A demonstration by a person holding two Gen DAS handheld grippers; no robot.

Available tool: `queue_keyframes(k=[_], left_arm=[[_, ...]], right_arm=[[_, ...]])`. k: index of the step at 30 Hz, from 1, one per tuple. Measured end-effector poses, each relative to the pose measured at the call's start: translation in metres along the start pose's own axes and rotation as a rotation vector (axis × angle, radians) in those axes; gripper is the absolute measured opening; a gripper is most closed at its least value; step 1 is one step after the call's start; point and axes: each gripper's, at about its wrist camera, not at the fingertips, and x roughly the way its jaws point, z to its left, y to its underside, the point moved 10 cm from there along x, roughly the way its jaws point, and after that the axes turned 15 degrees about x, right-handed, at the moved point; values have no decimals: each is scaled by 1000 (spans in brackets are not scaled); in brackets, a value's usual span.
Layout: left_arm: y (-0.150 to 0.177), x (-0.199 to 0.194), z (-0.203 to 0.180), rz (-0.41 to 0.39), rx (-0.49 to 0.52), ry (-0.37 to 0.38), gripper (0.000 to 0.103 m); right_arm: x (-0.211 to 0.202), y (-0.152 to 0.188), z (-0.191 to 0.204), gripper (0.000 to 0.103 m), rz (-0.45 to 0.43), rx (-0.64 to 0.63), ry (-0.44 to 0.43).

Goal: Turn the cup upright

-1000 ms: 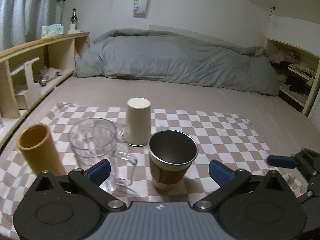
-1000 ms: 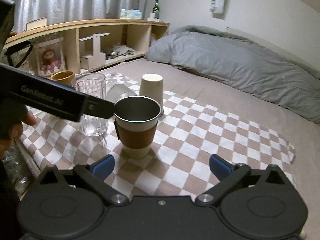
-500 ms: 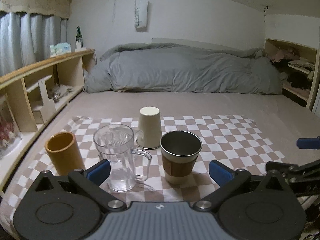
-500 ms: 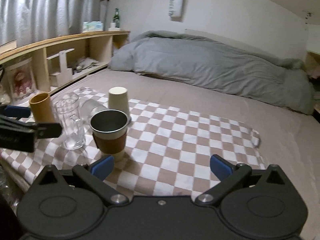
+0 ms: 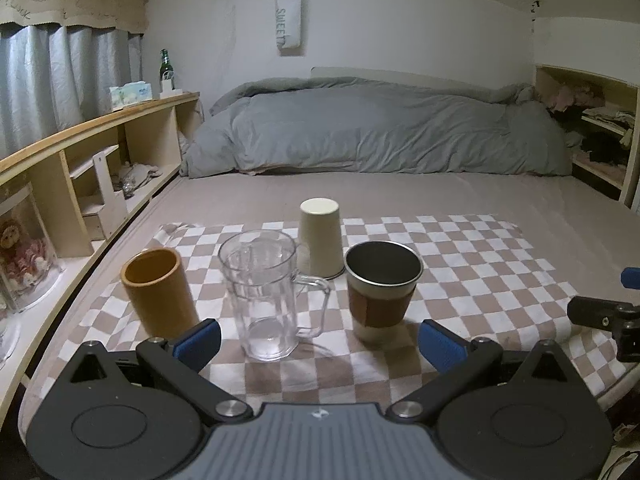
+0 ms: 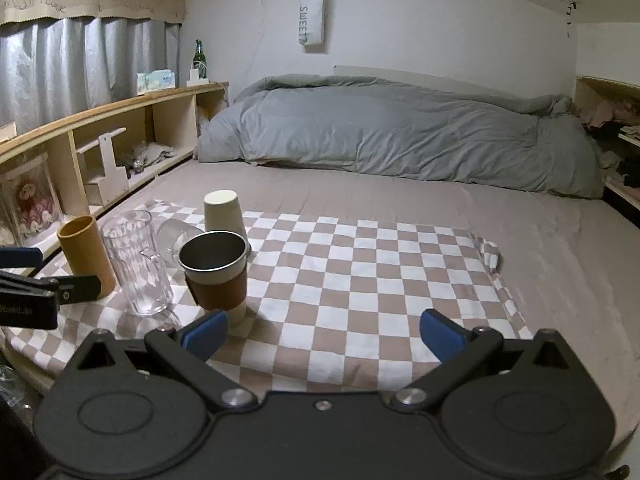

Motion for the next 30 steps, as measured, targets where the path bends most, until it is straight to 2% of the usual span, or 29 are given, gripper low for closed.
queue_keyframes(k=[30], left_arm=[[3,-3,-4,8,11,12,103]], right_arm=[[0,7,3,103,23,15,12]])
